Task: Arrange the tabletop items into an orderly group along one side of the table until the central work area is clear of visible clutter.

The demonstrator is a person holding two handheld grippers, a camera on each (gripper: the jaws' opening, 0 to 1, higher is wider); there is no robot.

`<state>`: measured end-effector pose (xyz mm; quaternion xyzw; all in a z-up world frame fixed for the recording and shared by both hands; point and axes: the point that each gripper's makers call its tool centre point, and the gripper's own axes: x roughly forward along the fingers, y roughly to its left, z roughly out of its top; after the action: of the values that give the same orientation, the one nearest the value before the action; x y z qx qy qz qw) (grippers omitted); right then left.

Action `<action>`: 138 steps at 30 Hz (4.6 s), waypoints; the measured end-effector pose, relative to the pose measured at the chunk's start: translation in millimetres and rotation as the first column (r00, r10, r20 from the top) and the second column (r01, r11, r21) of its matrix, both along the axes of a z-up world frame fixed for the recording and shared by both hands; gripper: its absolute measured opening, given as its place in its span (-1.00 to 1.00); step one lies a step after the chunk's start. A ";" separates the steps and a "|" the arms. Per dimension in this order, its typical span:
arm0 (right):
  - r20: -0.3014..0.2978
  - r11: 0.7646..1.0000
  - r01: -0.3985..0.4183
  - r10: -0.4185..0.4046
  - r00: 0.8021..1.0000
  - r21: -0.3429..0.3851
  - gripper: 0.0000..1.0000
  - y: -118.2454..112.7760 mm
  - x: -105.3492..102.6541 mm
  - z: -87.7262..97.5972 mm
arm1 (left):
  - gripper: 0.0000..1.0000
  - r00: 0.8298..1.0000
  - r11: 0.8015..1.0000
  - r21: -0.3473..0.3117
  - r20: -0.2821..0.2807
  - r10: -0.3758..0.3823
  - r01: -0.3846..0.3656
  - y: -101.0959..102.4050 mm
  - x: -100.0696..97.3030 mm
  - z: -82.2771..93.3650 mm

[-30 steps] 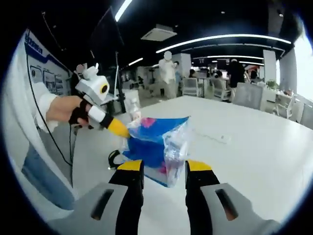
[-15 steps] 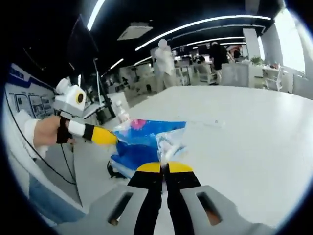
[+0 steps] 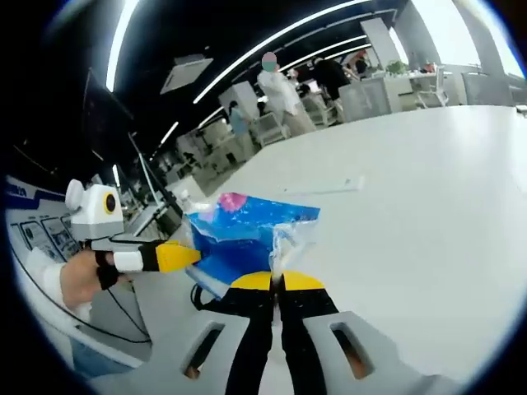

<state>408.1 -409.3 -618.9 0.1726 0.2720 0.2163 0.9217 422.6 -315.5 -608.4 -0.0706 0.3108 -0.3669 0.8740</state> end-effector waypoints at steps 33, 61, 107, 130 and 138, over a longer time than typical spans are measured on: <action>-0.108 0.986 0.058 -0.075 0.991 -0.155 -1.00 -59.0 68.0 -71.3 | -0.99 0.988 0.930 0.336 -0.096 -0.124 0.150 -58.8 62.2 -87.0; -0.217 0.980 -0.008 -0.036 0.976 -0.199 -0.99 -63.1 87.8 -133.2 | -0.98 0.965 0.895 0.403 -0.244 -0.095 0.190 -61.2 72.6 -147.8; -0.213 0.984 0.087 -0.120 0.970 -0.157 -0.68 -65.1 72.4 -132.7 | -1.00 0.970 0.921 0.377 -0.243 0.000 0.094 -56.2 80.0 -158.0; -0.132 0.982 0.025 -0.050 0.990 -0.185 -0.84 -37.6 45.8 -110.9 | -0.89 0.971 0.934 0.355 -0.234 0.053 0.034 -52.8 79.8 -151.9; -0.137 0.990 0.022 -0.041 0.990 -0.138 -0.81 -32.6 41.6 -108.0 | -0.57 0.992 0.943 0.333 -0.124 0.031 0.012 -48.5 88.6 -120.6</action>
<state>449.7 -441.8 -727.0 0.1286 0.3469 0.1700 0.9134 511.2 -364.0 -729.0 0.0532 0.4232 -0.2994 0.8535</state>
